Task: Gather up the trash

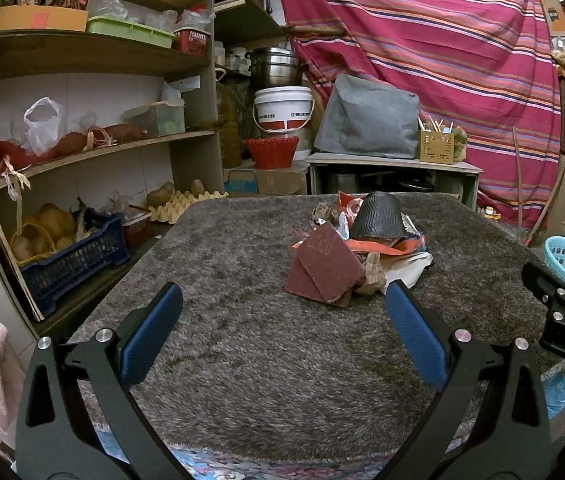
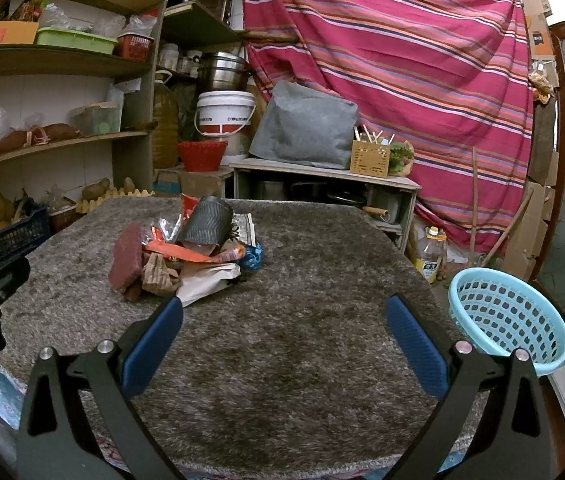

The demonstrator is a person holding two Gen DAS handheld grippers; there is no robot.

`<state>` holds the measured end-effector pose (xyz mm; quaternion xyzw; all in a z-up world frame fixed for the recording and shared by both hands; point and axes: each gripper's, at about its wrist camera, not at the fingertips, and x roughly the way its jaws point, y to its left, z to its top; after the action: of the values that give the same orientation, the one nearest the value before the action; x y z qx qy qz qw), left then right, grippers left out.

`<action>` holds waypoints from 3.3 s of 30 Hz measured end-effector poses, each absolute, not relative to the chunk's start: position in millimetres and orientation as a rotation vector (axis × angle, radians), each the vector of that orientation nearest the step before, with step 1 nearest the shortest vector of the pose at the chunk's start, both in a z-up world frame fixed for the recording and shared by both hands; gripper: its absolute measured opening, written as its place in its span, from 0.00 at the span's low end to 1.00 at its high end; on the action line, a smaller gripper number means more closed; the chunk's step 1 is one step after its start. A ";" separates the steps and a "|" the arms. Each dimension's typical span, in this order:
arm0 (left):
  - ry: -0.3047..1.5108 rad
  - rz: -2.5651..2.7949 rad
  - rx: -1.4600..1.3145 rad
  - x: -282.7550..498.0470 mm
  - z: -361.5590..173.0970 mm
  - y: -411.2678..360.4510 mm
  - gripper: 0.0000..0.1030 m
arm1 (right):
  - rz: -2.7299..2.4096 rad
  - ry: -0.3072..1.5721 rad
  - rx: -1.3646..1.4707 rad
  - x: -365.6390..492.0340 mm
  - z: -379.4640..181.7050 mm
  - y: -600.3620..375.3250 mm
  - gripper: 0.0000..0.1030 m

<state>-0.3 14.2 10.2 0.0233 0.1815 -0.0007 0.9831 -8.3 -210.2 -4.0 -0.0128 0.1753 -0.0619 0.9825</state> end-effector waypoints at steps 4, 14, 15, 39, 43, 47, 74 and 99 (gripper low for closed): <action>0.364 -0.001 0.049 -0.5 9.9 13.7 0.95 | -0.124 0.354 -0.024 -8.3 -4.7 -210.0 0.96; 0.364 -0.001 0.049 -0.6 9.0 13.1 0.95 | -0.125 0.354 -0.024 -7.8 -4.5 -210.6 0.96; 0.363 -0.001 0.049 -0.5 9.3 13.7 0.95 | -0.125 0.354 -0.025 -8.0 -4.8 -209.9 0.96; 0.367 0.002 0.052 -0.9 10.5 16.7 0.95 | -0.129 0.354 -0.025 -7.7 -4.6 -212.6 0.96; 0.374 0.011 0.065 7.3 11.9 18.8 0.95 | -0.157 0.353 -0.027 -3.2 -2.6 -221.3 0.96; 0.375 0.016 0.069 28.3 22.4 18.2 0.95 | -0.179 0.346 -0.012 10.9 11.5 -236.1 0.96; 0.644 -0.036 0.031 184.6 -24.9 -12.0 0.95 | -0.296 0.477 -0.028 133.4 11.3 -295.2 0.96; 0.581 -0.080 0.087 176.0 19.9 0.3 0.60 | -0.235 0.476 -0.017 147.5 12.2 -268.1 0.96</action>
<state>176.0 0.3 19.9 0.0430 0.2862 -0.0393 0.9564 147.5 -268.1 12.2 -0.0082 0.2354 -0.1160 0.9649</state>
